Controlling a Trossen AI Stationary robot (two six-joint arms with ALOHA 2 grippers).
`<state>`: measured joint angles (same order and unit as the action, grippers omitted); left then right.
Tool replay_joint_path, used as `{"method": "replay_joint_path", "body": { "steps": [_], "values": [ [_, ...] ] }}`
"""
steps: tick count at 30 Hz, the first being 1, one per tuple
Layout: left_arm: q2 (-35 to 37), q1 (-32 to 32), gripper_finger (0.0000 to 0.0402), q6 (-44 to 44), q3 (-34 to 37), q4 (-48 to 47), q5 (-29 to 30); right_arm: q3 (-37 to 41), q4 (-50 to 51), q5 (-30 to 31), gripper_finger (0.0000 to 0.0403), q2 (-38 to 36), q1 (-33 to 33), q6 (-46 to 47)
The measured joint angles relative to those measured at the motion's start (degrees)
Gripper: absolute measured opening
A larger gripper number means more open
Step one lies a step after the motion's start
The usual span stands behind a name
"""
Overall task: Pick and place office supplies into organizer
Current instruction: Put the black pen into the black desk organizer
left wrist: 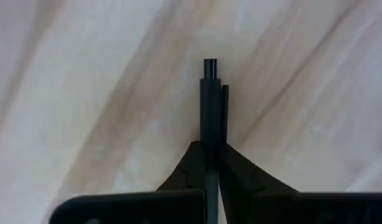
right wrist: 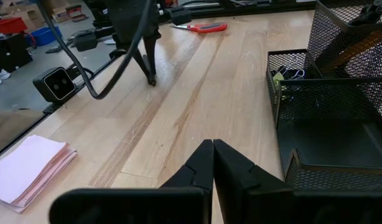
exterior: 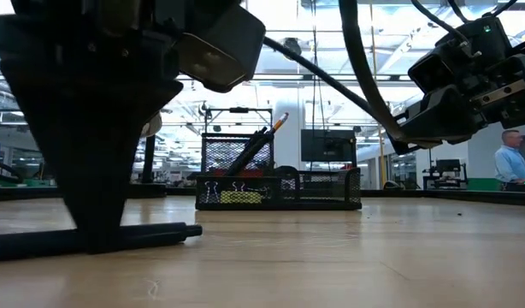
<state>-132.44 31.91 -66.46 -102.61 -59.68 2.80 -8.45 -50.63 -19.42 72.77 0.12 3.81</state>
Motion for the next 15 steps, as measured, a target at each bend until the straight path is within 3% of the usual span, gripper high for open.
{"method": "replay_joint_path", "body": {
  "steps": [5,15],
  "values": [
    [1.3,0.3,0.0038,3.0,0.2,0.1,6.7,0.0,0.0,0.0,0.0004,0.0,0.0,0.0],
    [11.3,0.0,0.0019,11.3,0.3,-0.1,35.7,0.0,0.4,0.0,0.0004,0.0,0.0,0.0]
  ]
}}
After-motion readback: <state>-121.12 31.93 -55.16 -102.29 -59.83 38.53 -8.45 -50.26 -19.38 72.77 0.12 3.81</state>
